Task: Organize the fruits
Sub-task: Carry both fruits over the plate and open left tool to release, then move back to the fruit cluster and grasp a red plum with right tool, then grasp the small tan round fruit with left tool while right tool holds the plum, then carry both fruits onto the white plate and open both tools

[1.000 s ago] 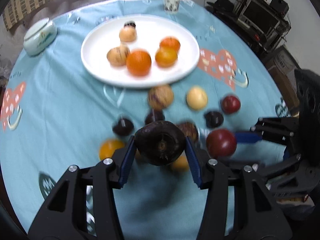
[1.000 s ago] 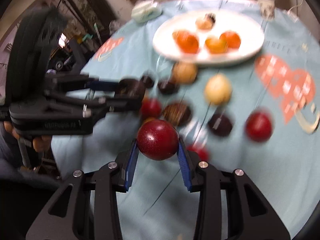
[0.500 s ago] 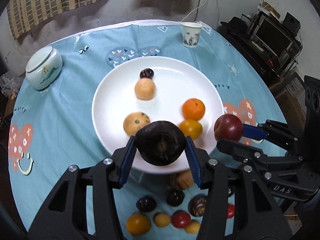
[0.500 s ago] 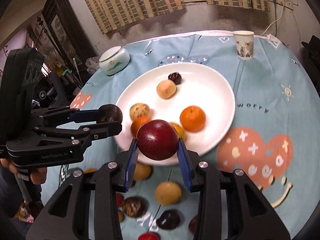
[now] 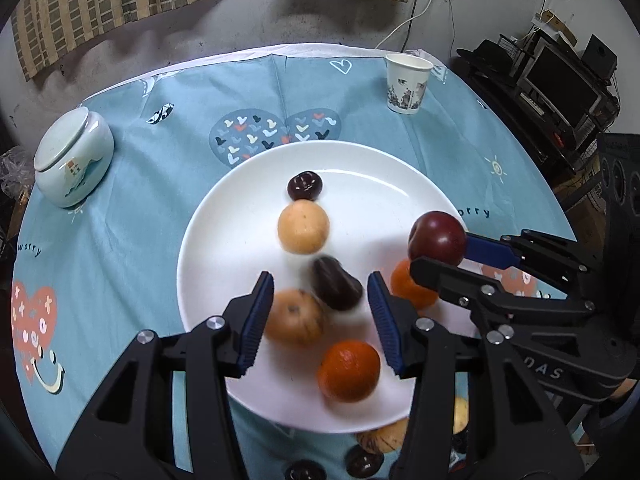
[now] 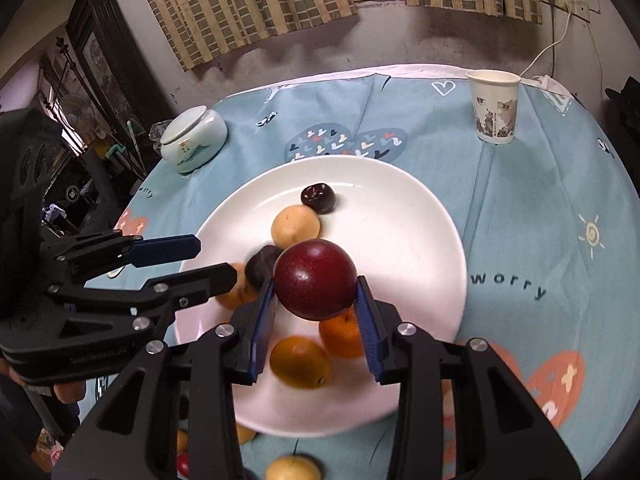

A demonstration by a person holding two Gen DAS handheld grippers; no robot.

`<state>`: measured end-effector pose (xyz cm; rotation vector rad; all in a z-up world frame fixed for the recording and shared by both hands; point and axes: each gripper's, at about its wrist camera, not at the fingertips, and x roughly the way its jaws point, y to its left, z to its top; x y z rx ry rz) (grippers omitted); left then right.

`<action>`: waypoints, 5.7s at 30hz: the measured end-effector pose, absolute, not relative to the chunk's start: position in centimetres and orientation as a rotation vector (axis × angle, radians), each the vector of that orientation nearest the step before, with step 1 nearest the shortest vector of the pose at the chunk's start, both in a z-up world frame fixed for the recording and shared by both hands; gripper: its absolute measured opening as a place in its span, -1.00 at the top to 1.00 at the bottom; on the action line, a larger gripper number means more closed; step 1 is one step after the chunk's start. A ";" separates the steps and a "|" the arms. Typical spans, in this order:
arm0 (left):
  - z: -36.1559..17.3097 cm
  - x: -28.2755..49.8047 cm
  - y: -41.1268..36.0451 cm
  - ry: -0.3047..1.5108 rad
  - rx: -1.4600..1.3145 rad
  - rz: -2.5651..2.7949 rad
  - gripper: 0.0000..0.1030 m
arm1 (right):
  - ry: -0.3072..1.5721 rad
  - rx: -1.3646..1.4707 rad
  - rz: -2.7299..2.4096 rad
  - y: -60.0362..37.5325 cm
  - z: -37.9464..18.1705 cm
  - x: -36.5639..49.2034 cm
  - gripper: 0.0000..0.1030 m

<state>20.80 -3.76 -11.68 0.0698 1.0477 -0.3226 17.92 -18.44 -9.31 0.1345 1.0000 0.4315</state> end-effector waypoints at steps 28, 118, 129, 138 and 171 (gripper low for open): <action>-9.2 10.5 1.9 1.030 0.003 -0.234 -0.35 | 0.979 0.090 0.331 -22.7 -7.1 6.7 -0.68; -14.8 -1.9 -2.9 1.160 0.196 -0.354 0.43 | 1.207 -0.043 0.556 -14.2 -13.2 -7.4 0.37; -15.7 0.0 -2.6 1.191 0.160 -0.387 0.43 | 1.235 -0.014 0.584 -14.6 -13.1 -6.4 0.37; -14.3 3.6 -2.5 1.169 0.109 -0.397 0.43 | 1.151 0.005 0.564 -15.3 -10.4 -2.0 0.37; -13.7 22.4 -3.9 1.096 0.097 -0.250 0.43 | 1.026 0.024 0.375 -16.9 -10.3 19.7 0.37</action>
